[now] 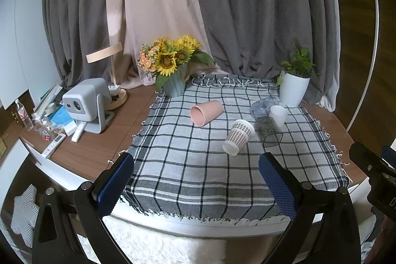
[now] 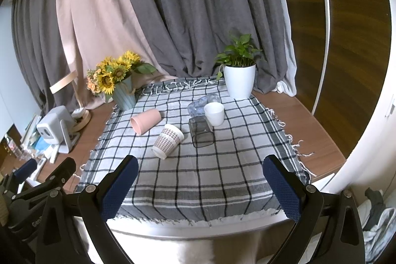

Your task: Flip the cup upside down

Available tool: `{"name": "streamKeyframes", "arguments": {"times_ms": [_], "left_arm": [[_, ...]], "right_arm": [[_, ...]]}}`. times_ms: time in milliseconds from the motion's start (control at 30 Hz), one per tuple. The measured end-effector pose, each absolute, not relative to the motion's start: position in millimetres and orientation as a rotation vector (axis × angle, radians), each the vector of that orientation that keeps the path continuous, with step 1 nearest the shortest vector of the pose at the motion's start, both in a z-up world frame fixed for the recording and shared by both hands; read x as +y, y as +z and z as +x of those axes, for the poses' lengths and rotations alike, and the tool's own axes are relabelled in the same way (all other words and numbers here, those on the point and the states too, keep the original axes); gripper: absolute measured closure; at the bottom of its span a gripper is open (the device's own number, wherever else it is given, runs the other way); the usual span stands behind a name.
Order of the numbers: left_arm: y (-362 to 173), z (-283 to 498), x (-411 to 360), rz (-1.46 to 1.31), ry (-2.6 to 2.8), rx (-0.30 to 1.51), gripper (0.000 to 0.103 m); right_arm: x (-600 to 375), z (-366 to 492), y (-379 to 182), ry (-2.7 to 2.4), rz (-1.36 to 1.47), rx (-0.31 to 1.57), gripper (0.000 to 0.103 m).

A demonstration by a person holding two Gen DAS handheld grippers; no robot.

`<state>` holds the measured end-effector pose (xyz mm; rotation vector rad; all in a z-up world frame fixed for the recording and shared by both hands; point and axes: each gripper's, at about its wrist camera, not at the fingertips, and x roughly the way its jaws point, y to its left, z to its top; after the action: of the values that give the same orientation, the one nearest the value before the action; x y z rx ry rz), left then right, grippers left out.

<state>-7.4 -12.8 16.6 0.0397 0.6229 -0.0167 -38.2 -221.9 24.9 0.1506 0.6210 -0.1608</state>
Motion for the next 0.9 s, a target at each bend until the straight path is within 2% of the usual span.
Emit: {"name": "streamKeyframes", "arguments": {"times_ms": [900], "left_arm": [[14.5, -14.6, -14.6, 0.044, -0.017, 0.624, 0.000]], "right_arm": [[-229.7, -46.2, 25.6, -0.163, 0.154, 0.621, 0.002]]}}
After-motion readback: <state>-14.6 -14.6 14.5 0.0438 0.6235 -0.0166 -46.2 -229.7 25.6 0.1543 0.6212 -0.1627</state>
